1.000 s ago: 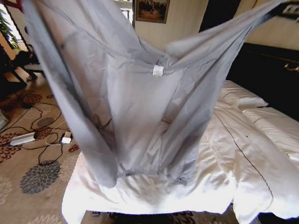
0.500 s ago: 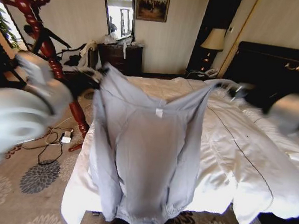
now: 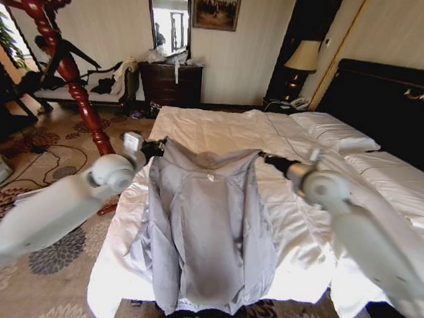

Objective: Pick up the clothes from the bed and hang them on the clothes hanger.

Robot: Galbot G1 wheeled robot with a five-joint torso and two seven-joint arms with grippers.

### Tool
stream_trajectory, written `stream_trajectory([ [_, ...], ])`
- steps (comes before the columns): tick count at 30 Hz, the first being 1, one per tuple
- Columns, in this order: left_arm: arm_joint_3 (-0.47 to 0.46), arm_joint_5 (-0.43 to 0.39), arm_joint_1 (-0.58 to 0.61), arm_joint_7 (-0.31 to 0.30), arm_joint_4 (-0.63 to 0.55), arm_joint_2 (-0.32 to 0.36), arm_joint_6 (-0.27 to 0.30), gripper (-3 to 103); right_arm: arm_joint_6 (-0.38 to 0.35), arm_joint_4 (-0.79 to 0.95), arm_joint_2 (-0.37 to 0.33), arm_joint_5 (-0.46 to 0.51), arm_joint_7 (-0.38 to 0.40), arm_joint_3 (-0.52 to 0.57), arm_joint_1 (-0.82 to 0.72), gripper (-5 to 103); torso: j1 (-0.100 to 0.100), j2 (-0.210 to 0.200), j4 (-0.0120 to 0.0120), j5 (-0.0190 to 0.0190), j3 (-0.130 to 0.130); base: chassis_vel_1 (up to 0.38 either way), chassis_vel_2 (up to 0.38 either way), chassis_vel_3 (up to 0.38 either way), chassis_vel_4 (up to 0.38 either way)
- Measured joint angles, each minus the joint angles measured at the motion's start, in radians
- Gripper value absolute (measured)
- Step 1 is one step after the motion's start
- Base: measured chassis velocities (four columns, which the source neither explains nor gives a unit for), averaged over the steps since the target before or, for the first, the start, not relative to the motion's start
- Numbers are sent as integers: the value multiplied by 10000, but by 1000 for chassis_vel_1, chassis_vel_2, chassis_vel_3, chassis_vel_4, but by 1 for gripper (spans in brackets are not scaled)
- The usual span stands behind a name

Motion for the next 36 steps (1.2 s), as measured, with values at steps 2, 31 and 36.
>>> stream_trajectory([
  [2,83,192,-47,75,611,-318,-47,0,68,-624,319,-362,-96,-262,172,0,0,0,0,-1,0,0,0,0,0],
  [31,480,1352,-24,761,4497,-2419,-906,16,200,-4854,2523,-2708,-644,-2310,1704,48,-1,2,-5,3,-2,0,0,0,0],
  [36,489,1182,51,1486,4497,-2297,-946,32,203,-4405,2122,-2503,-567,-1982,1273,65,-2,2,-3,1,-2,0,0,0,0],
])
